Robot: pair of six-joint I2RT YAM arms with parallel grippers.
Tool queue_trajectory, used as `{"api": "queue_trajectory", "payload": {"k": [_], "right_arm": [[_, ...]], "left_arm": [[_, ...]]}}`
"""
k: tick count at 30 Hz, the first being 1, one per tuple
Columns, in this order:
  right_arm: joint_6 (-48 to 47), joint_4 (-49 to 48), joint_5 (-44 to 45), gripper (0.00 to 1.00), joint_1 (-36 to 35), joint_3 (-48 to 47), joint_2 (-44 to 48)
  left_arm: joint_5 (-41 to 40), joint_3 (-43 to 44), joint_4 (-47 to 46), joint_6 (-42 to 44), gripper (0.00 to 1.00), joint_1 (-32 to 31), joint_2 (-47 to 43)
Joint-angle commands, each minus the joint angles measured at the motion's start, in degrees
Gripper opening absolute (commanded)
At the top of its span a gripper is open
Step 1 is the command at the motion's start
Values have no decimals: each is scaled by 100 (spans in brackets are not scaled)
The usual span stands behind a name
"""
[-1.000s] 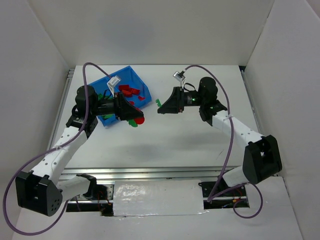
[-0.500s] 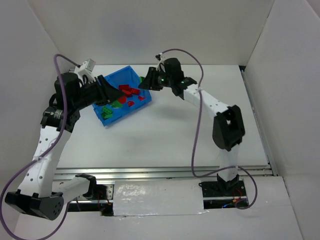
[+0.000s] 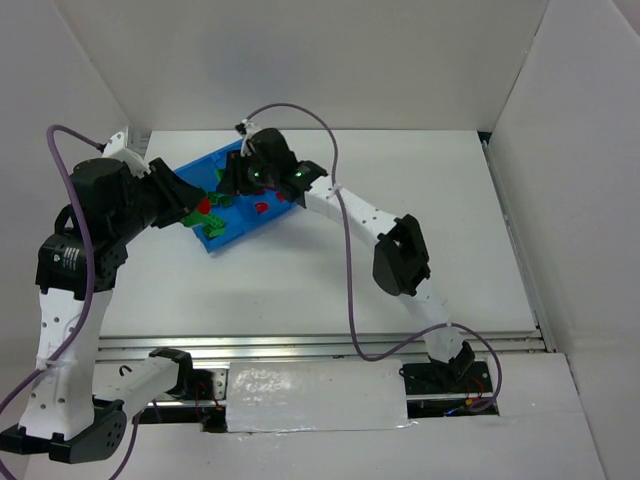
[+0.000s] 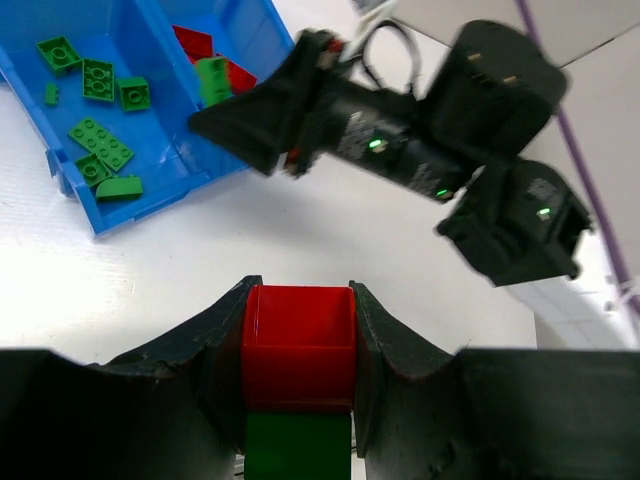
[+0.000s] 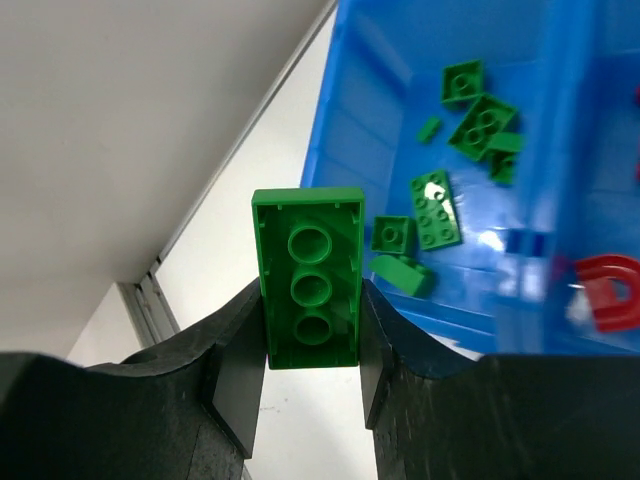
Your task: Sort the legos into containers by color
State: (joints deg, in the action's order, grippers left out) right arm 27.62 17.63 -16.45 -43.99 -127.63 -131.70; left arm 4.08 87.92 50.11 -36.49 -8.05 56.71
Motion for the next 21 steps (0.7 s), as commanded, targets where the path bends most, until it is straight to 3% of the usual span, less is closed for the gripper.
{"api": "queue_trajectory", "payload": {"k": [1,3,8,10,11,13,14,16,17,21], "right_arm": [[-107,14,465,13,-224,-420,-347],[-134,-75,590,21,-295,-648,-558],[-116,-374,810,26,-356,-1288,-1032],[-142,-400,880,39,-382,-1448,-1121],[-160,-435,958,53,-400,-1449,-1121],[-212,-506,959,66,-426,-1440,-1095],[-213,-506,1011,81,-426,-1448,-1086],[-213,-540,977,85,-435,-1405,-999],[-213,-576,968,97,-444,-1379,-963],[-248,-638,915,99,-453,-1431,-805]], "left_arm": [[128,208,61,-60,0,32,-28],[390,138,26,-25,0,32,-81],[814,172,-151,133,0,6,-292],[744,182,-98,186,0,-73,-309],[718,156,-63,195,0,-100,-327],[700,120,-62,230,0,-152,-345],[708,103,-71,247,0,-161,-345],[674,155,-54,256,0,-196,-318],[656,251,-36,265,0,-205,-310],[428,515,69,292,0,-293,-239]]}}
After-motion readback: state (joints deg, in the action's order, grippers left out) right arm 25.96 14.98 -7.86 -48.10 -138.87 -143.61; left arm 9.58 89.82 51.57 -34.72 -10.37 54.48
